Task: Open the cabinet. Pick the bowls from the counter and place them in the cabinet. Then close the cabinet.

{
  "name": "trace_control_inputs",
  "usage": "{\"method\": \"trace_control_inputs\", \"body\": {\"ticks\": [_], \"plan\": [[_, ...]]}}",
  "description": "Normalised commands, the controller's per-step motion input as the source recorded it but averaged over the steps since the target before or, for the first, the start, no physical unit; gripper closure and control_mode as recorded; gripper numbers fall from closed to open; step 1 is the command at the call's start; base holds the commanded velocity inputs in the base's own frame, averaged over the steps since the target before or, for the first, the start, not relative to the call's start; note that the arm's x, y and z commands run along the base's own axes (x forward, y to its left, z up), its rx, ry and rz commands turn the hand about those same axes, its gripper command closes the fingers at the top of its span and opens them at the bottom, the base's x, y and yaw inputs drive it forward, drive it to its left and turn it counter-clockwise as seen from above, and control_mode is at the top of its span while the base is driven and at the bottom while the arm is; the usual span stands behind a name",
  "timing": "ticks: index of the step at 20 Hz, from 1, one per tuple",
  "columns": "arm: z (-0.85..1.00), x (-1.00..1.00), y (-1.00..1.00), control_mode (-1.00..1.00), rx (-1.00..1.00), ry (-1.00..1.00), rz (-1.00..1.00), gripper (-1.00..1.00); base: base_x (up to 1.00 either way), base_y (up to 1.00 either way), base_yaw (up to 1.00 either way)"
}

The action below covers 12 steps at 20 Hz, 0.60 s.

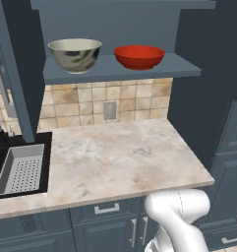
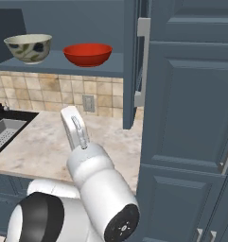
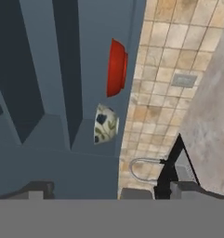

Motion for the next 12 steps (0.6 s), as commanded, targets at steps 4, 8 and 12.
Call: {"method": "trace_control_inputs", "body": {"ticks": [4, 8, 12], "plan": [[-0.04, 0.00, -0.50, -1.00, 0.10, -0.11, 0.03, -1.00, 0.00, 0.00, 0.00], [-0.01, 0.00, -0.44, -1.00, 0.09, -0.14, 0.04, -1.00, 0.00, 0.00, 0.00], [-0.03, 0.00, -0.42, -1.00, 0.09, -0.12, 0.05, -1.00, 0.00, 0.00, 0.00]]}}
